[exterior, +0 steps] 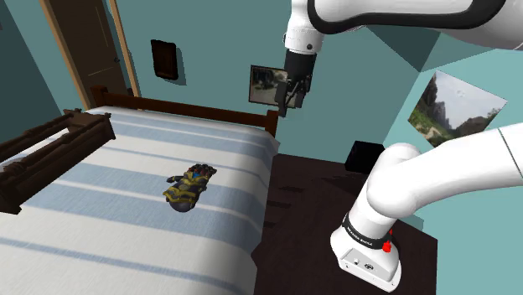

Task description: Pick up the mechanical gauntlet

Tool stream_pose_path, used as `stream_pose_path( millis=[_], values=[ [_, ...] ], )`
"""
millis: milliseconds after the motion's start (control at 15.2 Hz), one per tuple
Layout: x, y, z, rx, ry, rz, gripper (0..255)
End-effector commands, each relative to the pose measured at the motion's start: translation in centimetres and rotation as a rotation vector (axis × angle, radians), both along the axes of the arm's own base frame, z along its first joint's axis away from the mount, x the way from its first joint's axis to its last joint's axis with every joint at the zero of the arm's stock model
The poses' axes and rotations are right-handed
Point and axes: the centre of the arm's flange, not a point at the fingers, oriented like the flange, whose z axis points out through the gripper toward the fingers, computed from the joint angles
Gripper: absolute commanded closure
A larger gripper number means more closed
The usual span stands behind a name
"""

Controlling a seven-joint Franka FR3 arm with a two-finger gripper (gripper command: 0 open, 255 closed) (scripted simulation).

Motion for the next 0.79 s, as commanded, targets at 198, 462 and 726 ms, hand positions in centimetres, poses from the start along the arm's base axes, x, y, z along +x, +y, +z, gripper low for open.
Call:
stream_pose_path(
  millis=[198,462,726],
  values=[
    [3.5,1.4,-2.0,-0.004,0.022,0.033,0],
    [8.0,3.5,-4.8,-0.009,0.052,0.078,0],
    [12.3,5.8,-7.8,-0.013,0.082,0.123,0]
  ],
)
